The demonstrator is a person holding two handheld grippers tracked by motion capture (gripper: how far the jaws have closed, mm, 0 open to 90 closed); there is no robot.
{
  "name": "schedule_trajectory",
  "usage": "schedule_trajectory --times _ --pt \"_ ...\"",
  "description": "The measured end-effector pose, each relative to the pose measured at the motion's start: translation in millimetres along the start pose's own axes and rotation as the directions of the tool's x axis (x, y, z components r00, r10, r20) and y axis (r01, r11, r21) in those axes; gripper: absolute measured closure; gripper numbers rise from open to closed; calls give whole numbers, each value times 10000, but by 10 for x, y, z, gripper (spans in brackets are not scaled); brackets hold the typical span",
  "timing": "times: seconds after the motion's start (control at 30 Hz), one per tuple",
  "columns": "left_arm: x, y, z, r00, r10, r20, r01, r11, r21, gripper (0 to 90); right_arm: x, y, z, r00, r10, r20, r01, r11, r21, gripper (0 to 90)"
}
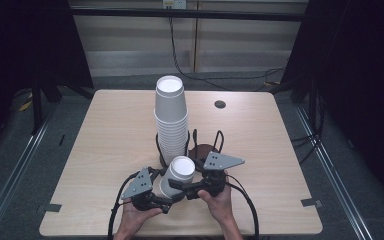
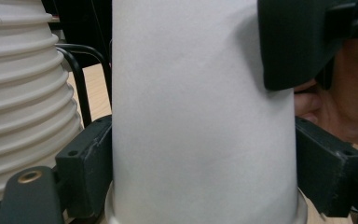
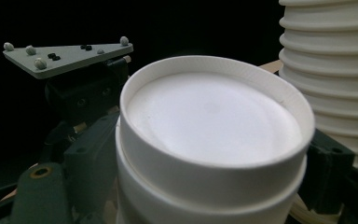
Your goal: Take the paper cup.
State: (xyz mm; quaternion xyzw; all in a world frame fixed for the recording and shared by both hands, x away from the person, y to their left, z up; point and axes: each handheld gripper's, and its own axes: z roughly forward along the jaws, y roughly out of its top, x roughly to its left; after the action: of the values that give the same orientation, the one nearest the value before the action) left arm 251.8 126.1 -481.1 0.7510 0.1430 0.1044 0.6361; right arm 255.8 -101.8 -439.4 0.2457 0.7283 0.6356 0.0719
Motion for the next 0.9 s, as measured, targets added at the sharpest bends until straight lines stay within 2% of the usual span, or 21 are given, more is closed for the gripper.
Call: schedule_trajectory --times 0.07,0.47,0.57,0.63,0.73,0.9 --pt "5 8 -4 10000 16 -48 -16 10000 86 165 -3 2 -1 10000 -11 -35 11 10000 -81 132" --pt "49 69 -34 9998 15 191 -23 9991 428 167 -20 27 -90 10000 45 66 -44 9997 -254 133" --pt "73 88 -34 9997 112 202 -125 9978 658 168 -20 35 -139 10000 15 96 -13 9999 -152 134" --pt "90 94 -43 9999 -18 164 6 9974 714 168 -30 46 -176 9999 -15 143 17 9999 -101 133" --pt "117 112 -49 9999 34 132 -46 9951 984 168 -50 63 -228 9997 31 223 -27 9998 -191 134" --pt "145 162 -47 9995 68 317 -109 9916 1288 168 -84 75 -269 9996 79 268 -76 9999 -102 133"
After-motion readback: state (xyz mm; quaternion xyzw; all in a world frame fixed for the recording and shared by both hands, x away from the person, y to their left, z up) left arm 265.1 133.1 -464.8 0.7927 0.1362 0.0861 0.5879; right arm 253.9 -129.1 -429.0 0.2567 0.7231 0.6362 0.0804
